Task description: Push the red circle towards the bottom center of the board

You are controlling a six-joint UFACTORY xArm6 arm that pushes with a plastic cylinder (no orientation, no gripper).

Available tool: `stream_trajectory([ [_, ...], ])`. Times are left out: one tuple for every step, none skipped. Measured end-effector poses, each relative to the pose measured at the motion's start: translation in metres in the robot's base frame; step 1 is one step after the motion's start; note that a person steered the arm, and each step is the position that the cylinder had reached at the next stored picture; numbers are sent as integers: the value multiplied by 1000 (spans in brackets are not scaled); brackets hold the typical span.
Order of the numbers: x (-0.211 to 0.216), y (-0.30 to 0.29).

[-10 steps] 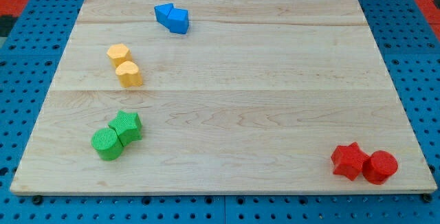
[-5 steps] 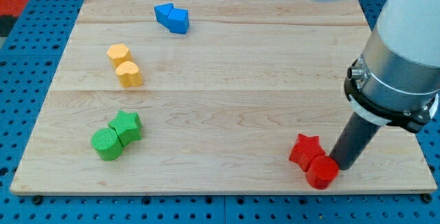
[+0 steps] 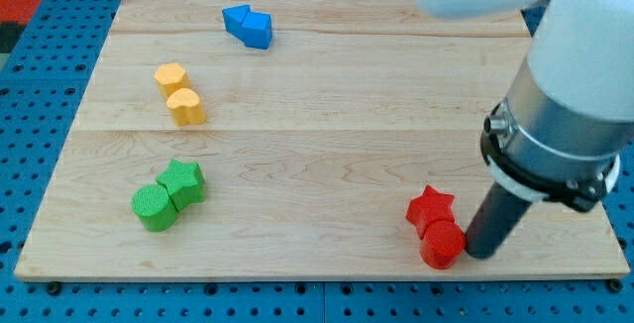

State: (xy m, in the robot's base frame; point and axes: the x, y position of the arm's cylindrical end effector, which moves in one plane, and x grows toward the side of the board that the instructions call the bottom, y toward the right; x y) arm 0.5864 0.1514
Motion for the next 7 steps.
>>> stream_trajectory([
  [-29,0],
  [-29,19],
  [8,27],
  [32,-20],
  [32,-38],
  [18,-46],
  [-5,-44],
])
